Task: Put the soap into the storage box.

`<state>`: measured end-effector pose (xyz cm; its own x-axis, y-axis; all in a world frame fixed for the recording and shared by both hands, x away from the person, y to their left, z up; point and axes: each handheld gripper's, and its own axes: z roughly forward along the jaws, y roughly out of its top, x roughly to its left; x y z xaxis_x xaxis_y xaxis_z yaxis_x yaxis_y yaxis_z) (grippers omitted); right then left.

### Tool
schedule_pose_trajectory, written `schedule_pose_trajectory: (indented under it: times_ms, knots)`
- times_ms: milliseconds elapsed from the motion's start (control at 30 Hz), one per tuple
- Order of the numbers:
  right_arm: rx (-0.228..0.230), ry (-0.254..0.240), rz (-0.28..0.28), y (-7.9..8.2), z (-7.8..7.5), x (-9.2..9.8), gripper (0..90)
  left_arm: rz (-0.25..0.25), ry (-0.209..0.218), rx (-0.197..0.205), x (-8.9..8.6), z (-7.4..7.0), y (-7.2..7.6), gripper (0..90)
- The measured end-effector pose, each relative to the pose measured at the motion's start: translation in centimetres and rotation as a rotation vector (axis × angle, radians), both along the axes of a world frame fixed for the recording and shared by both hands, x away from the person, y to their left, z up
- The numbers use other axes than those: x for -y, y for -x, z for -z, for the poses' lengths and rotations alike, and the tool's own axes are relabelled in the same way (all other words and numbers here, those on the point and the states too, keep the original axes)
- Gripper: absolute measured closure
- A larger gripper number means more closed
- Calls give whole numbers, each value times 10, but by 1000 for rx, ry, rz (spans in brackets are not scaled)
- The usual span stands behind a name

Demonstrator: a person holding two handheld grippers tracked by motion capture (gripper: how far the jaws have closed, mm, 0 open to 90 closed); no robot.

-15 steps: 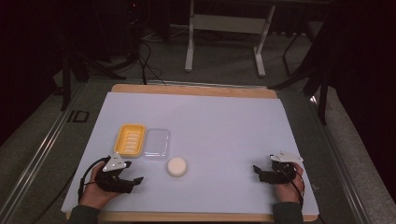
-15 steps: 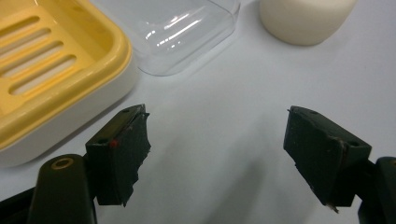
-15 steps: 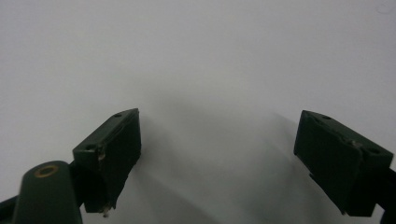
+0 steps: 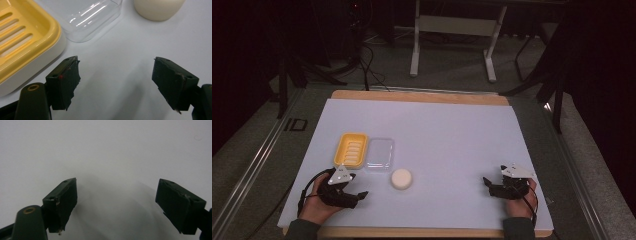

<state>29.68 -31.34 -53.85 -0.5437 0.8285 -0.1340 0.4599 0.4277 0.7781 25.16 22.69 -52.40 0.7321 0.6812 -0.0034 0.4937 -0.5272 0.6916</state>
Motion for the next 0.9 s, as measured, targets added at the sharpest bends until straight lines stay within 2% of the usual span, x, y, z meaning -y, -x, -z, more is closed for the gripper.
schedule_pose_trajectory:
  times_ms: [33,167,567,900]
  knots:
    - [1,0,0,0,0,0,175,21,0,1,2,-1,0,216]
    - [10,-10,5,1,0,1,175,44,-20,-5,4,-2,-2,214]
    - [15,-33,4,1,-1,3,175,84,-80,-12,12,-8,-8,201]
    - [21,-31,3,2,-1,3,175,98,-98,-4,16,-11,-12,200]
